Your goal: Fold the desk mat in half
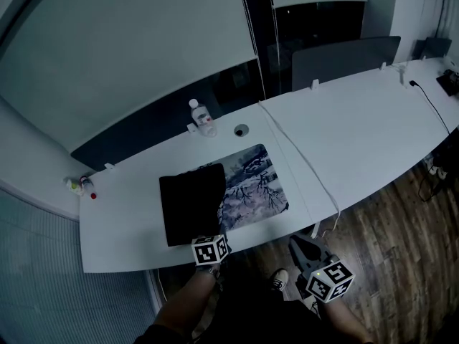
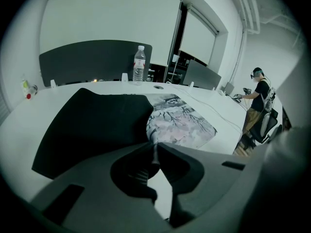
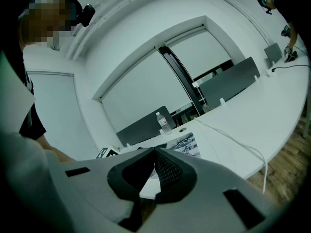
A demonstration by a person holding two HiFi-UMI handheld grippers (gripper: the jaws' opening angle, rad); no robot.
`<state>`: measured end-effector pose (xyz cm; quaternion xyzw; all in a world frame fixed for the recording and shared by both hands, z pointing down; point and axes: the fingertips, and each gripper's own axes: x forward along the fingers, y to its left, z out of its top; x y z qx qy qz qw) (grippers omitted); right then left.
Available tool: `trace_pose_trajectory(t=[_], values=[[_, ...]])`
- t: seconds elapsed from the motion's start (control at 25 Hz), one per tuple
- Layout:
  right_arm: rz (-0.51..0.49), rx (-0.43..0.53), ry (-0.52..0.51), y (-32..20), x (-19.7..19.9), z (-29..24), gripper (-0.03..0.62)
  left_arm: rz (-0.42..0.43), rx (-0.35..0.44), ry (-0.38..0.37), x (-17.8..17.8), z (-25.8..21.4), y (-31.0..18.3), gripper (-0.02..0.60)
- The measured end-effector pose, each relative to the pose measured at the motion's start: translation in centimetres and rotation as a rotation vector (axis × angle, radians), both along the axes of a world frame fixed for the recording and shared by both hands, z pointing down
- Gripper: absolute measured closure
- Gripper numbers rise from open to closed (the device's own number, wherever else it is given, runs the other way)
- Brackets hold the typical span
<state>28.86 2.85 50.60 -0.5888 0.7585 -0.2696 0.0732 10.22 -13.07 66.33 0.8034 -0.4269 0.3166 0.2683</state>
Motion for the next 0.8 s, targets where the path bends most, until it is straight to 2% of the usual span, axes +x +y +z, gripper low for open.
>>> trace_pose_trajectory(t=[0.24, 0.8], values=[[0.024, -0.001, 0.010, 0.9, 1.3, -0.3, 0.574, 0.026, -0.004, 0.015, 2.2, 0.0, 0.5, 0.549], [0.136, 0.006, 0.026, 1.4, 3.6, -0.8, 0.574, 0.146, -0.041, 0.051, 7.0, -0.1, 0.9, 0.549]])
